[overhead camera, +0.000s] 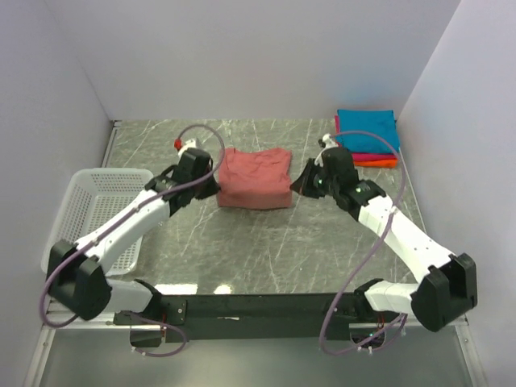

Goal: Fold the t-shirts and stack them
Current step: Fold the tshirt

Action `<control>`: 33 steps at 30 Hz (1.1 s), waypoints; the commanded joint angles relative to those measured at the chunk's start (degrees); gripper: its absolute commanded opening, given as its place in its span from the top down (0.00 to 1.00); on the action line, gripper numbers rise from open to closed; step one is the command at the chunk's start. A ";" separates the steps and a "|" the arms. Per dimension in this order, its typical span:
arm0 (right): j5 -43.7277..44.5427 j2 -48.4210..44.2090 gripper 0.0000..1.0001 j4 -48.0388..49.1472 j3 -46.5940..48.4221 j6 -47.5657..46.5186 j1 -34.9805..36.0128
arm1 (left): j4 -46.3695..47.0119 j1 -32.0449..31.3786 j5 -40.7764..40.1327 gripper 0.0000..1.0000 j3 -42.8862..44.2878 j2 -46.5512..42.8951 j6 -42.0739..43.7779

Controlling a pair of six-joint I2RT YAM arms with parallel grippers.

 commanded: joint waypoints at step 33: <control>-16.16 62.09 0.48 -1.92 60.36 -4.38 -18.68 | 9.43 17.27 12.08 0.36 51.23 54.40 6.77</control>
